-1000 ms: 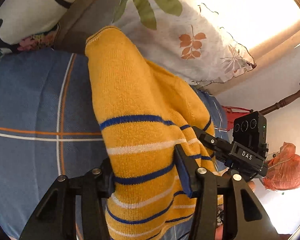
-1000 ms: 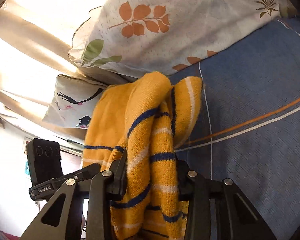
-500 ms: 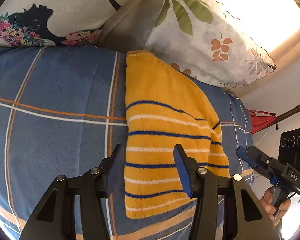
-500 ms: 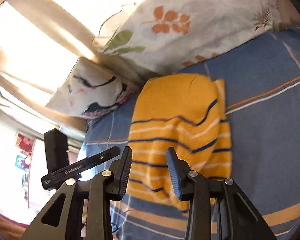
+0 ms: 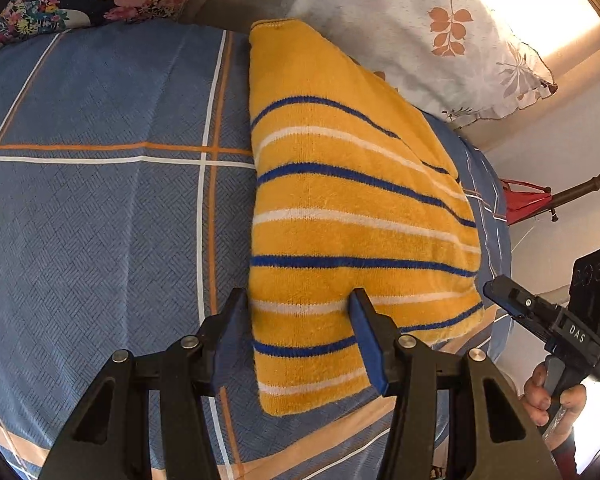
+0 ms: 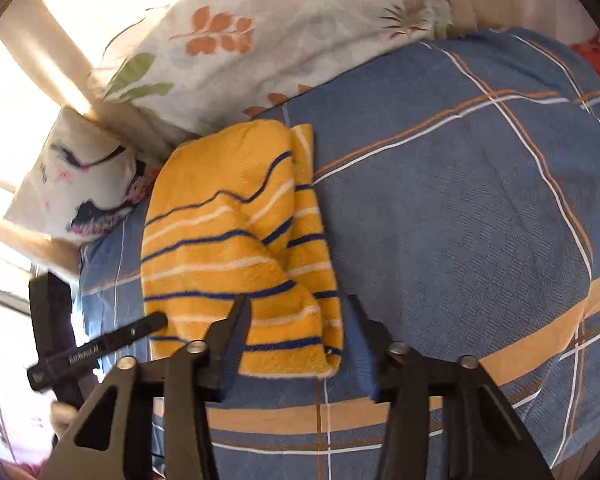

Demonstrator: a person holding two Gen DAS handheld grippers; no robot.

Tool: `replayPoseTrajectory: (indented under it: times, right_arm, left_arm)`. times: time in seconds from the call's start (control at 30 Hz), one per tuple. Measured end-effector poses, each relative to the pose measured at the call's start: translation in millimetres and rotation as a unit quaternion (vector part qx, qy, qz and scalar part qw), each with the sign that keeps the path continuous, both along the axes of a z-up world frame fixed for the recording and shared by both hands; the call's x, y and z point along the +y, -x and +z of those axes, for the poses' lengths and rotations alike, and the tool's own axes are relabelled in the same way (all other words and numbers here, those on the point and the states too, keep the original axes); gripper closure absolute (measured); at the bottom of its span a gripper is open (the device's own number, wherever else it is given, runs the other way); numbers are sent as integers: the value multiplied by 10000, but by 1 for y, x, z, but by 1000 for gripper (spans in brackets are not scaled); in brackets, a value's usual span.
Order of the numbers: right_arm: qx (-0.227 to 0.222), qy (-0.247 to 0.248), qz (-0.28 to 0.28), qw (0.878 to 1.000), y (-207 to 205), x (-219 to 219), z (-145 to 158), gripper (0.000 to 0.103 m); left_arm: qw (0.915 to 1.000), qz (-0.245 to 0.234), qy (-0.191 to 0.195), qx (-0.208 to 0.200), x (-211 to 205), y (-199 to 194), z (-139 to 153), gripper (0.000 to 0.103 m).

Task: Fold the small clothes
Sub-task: 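Open both grippers and lift them away from the folded sweater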

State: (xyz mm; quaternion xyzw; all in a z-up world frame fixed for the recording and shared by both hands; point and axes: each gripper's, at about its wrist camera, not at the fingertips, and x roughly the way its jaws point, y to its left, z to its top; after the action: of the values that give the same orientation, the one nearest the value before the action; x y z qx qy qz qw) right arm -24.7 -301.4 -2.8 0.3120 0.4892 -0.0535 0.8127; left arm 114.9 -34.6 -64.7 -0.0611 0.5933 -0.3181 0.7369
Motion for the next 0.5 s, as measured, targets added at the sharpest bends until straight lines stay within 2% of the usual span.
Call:
replayPoseTrajectory:
  times: [0.07, 0.1, 0.13, 0.17, 0.23, 0.27, 0.3, 0.4, 0.47, 0.5]
  right_arm:
    - [267, -3, 260, 9993, -3, 9, -14, 49]
    - [446, -61, 420, 9981, -6, 14, -24, 57]
    - [556, -56, 537, 9970, -7, 17, -31, 90]
    - [617, -25, 534, 9967, -5, 14, -36, 93]
    - [629, 10, 221, 9978, -2, -3, -44, 93]
    - [691, 42, 66, 9976, 0, -12, -47, 87]
    - [706, 40, -49, 9975, 2, -19, -49, 86]
    - [485, 321, -183, 9981, 17, -30, -29, 81]
    - [303, 279, -179, 9990, 29, -32, -17, 68]
    - [236, 321, -195, 9990, 35, -31, -11, 65]
  left_arm:
    - [9999, 75, -50, -60, 4, 5, 3, 51]
    - [9998, 117, -92, -130, 5, 9, 5, 51]
    - [9994, 185, -159, -231, 9, 13, 10, 51]
    - [9988, 265, -220, -346, 13, 18, 15, 51]
    - [9971, 442, -329, -517, 20, 27, 23, 51]
    - [9960, 537, -395, -591, 24, 32, 26, 51]
    - [9947, 624, -470, -671, 28, 37, 30, 51]
    - [9893, 851, -702, -950, 36, 56, 40, 51]
    - [9840, 994, -853, -1205, 36, 72, 49, 51]
    - [9808, 1064, -953, -1330, 37, 79, 53, 51]
